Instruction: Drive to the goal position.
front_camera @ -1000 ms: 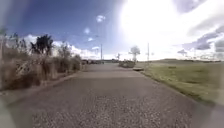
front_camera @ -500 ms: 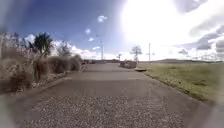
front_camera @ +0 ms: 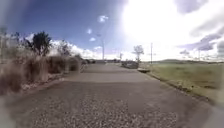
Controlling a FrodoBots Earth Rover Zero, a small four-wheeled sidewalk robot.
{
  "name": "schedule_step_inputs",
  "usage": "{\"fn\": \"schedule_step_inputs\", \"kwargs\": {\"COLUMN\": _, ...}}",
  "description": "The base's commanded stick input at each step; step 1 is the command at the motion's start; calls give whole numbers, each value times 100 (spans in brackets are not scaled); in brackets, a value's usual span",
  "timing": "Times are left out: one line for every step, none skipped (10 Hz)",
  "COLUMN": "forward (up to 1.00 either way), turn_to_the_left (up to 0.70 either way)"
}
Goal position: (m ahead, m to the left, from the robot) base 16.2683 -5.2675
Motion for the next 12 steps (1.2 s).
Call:
{"fn": "schedule_step_inputs", "kwargs": {"forward": 100, "turn_to_the_left": 0}}
{"fn": "schedule_step_inputs", "kwargs": {"forward": 100, "turn_to_the_left": 0}}
{"fn": "schedule_step_inputs", "kwargs": {"forward": 100, "turn_to_the_left": 0}}
{"fn": "schedule_step_inputs", "kwargs": {"forward": 100, "turn_to_the_left": 0}}
{"fn": "schedule_step_inputs", "kwargs": {"forward": 100, "turn_to_the_left": 0}}
{"fn": "schedule_step_inputs", "kwargs": {"forward": 100, "turn_to_the_left": 0}}
{"fn": "schedule_step_inputs", "kwargs": {"forward": 100, "turn_to_the_left": 0}}
{"fn": "schedule_step_inputs", "kwargs": {"forward": 100, "turn_to_the_left": 0}}
{"fn": "schedule_step_inputs", "kwargs": {"forward": 100, "turn_to_the_left": 0}}
{"fn": "schedule_step_inputs", "kwargs": {"forward": 100, "turn_to_the_left": 0}}
{"fn": "schedule_step_inputs", "kwargs": {"forward": 100, "turn_to_the_left": 0}}
{"fn": "schedule_step_inputs", "kwargs": {"forward": 100, "turn_to_the_left": 0}}
